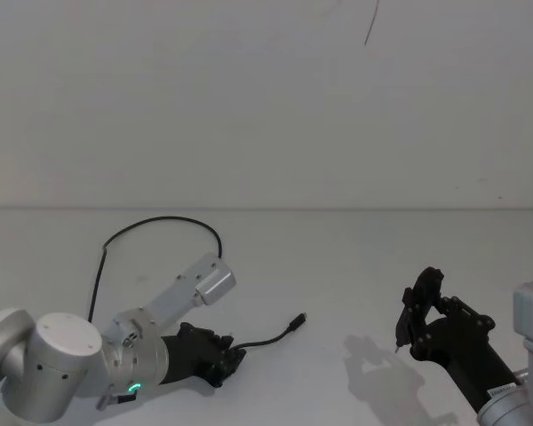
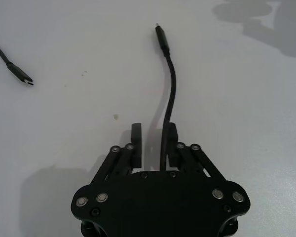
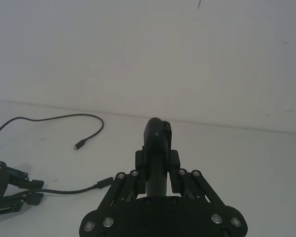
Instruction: Pick up the data cable with the one hand.
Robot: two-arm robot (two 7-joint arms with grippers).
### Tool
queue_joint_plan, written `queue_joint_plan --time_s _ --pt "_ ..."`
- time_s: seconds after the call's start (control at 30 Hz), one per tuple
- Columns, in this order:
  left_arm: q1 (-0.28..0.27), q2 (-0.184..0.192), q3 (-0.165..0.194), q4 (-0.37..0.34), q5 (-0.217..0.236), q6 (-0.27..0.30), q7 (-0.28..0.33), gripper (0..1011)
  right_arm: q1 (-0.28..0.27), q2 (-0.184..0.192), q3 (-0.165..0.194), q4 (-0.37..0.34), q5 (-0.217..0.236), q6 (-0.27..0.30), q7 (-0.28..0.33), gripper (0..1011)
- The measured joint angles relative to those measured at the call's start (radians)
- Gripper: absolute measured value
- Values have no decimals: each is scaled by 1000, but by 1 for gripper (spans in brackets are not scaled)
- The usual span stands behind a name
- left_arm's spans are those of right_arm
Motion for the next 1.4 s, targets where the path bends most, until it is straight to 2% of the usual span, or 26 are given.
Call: queue_joint_plan --time_s 0.17,0.2,0.3,0.57,0.73,1.17,1.4 --pt "0 0 0 1 1 0 0 156 0 0 0 0 0 0 0 263" --pt "-1 0 0 1 1 0 0 102 0 0 0 0 0 0 0 263" --pt "-1 0 0 1 1 0 0 41 0 0 0 0 0 0 0 263" --pt "0 -1 -1 1 3 -1 0 41 0 0 1 -1 -1 0 0 263" --pt "9 2 -3 -10 7 -23 1 41 1 1 3 -8 -5 -7 4 263" --pt "52 33 -17 -73 26 -170 -5 41 22 13 14 -43 -2 -43 53 263" --pt "88 64 -33 -120 34 -294 -20 41 41 12 23 -50 29 -59 96 263"
